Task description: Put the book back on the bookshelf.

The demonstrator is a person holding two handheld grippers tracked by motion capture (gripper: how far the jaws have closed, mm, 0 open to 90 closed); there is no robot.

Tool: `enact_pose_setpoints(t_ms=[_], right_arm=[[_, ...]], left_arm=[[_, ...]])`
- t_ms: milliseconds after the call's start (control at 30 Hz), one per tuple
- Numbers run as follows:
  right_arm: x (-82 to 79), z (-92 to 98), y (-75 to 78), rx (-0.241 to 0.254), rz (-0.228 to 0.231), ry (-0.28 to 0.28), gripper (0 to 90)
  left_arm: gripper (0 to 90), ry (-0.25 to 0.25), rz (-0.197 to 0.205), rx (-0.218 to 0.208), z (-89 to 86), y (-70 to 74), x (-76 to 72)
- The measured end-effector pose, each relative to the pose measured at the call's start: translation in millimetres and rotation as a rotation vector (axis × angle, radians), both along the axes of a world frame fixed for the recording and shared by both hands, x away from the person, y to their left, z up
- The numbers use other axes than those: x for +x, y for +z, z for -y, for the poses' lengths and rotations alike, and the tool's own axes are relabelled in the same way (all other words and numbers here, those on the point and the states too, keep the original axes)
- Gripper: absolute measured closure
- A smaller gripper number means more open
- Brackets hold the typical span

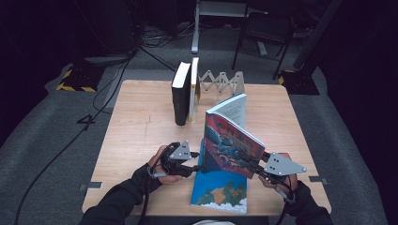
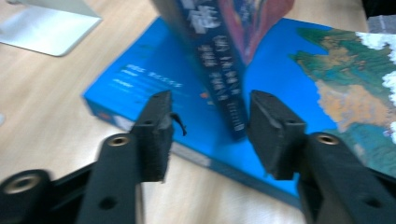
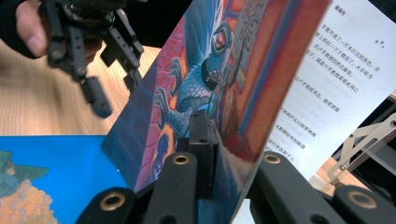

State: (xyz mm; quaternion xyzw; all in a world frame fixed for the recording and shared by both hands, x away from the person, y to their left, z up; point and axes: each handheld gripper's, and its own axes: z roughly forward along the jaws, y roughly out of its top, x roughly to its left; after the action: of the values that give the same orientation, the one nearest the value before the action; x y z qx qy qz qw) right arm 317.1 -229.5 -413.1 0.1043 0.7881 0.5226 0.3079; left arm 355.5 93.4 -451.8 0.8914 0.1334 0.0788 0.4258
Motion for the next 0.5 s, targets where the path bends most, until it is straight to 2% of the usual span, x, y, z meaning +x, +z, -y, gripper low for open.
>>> enact_pose_setpoints(t_ms=[133, 200, 500], right_arm=[[-0.8, -0.5, 0.1, -0.004, 0.004, 0.001, 82.5], [-1.1, -0.6, 0.0, -0.004, 0.006, -0.001, 82.4], [-3.0, -0.3, -0.9, 0.000, 0.012, 0.002, 82.4]], left_arm=[[46.0, -0.019, -0.020, 0.008, 13.6, -8.2, -3.9], [44.8, -0.013, -0.022, 0.017, 18.0, -10.4, -4.3], [40.2, 0.017, -0.069, -0.026, 30.0, -18.6, 1.9]])
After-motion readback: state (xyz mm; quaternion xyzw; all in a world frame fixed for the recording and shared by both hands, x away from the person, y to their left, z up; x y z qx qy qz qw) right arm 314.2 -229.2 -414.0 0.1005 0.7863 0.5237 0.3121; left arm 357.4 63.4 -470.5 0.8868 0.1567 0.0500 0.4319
